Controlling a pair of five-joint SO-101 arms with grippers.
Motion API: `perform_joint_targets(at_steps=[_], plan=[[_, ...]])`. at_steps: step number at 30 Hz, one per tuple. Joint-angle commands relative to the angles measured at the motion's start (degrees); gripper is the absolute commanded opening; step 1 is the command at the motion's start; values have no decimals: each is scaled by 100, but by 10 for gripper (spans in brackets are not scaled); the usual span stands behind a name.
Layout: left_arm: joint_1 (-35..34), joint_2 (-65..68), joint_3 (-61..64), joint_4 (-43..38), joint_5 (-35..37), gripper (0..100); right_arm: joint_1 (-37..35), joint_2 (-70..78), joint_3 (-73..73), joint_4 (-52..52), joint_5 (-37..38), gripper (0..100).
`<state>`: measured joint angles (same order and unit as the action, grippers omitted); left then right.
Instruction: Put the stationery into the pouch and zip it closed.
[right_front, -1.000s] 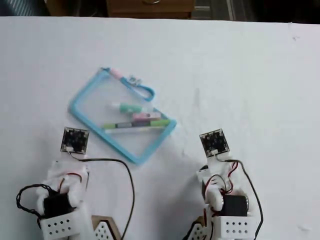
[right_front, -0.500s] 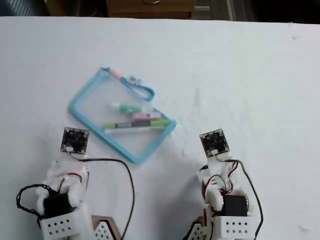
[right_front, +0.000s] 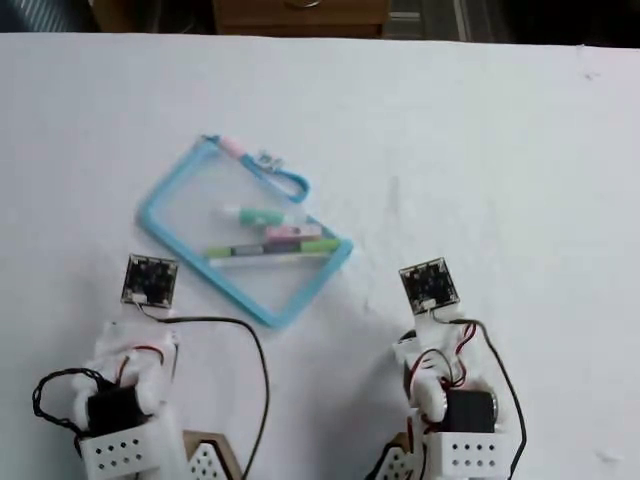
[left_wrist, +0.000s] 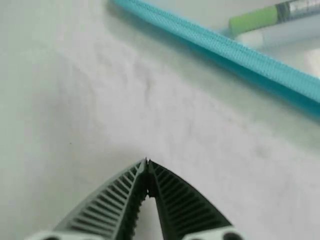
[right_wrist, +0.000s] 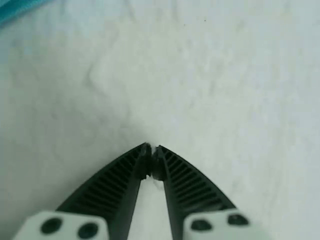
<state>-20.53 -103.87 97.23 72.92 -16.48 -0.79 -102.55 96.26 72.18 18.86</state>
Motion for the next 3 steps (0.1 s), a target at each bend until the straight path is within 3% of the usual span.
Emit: perform_joint_targets(at_steps=[1, 3], plan=[[22, -13, -26, 26, -26, 25, -22, -22, 62, 31, 9, 20], [22, -13, -26, 26, -26, 25, -22, -22, 62, 31, 9, 20]])
